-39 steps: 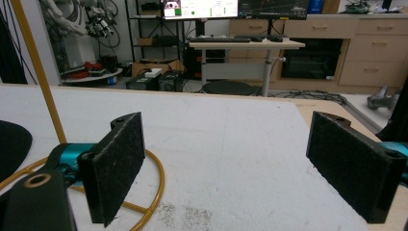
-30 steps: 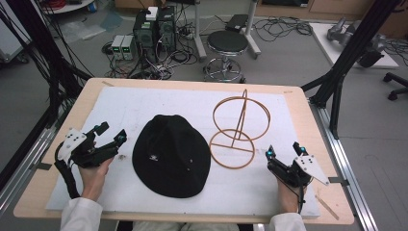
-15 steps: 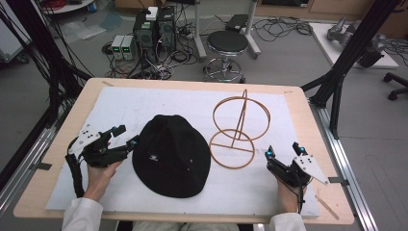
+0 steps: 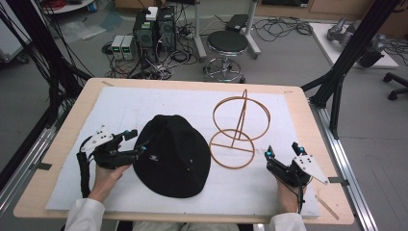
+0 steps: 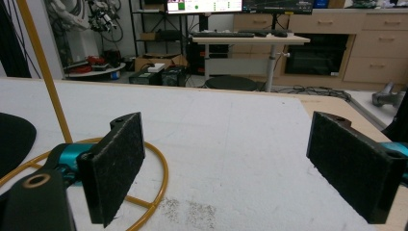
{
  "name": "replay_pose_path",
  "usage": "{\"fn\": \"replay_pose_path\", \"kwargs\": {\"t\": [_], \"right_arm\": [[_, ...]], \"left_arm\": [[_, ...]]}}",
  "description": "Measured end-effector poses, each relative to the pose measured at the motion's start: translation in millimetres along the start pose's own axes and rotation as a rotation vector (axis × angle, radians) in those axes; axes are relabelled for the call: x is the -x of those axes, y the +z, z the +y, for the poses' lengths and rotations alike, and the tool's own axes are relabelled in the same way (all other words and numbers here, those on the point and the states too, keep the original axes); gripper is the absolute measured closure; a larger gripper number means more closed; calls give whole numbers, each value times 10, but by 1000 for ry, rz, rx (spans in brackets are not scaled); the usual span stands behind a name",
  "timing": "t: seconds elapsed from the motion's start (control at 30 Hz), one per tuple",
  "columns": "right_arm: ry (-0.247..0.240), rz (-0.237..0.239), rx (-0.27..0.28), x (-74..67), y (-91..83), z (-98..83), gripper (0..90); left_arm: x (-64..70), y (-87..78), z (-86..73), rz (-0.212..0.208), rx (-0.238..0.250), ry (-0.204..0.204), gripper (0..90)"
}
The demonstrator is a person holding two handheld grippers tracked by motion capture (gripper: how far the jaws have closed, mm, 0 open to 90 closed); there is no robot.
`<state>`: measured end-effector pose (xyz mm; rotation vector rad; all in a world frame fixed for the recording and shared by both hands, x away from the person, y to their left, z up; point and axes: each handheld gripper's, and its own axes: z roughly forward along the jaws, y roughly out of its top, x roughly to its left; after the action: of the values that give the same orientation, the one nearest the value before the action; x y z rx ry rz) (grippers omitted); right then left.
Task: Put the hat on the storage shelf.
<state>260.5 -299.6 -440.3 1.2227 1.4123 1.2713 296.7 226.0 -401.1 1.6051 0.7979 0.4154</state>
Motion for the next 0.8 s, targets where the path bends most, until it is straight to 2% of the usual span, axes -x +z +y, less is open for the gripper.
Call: {"fn": "replay_pose_path", "kwargs": {"t": [0.17,0.23,0.4,0.43,0.53,0.63,0.8], "right_arm": [[0,2,-3,1,2,-1,125],[-5,4,-4,2,3,-1,125],[-6,5,-3,0,3,-1,126],[-4,7,-6,0,6,-2,126],[-4,8,-6,2,5,-2,125],[-7,8,-5,4,2,-1,125],[-11,7,-3,-1,-3,1,125]], "left_arm": [[38,59,-27,-24,-25,0,275],[60,99,-50,-35,-52,12,274],[115,182,-95,-46,-80,27,275],[145,211,-110,-40,-79,45,281],[175,252,-123,-33,-74,61,285],[182,286,-136,-34,-76,63,303],[202,316,-156,-30,-72,78,389]]}}
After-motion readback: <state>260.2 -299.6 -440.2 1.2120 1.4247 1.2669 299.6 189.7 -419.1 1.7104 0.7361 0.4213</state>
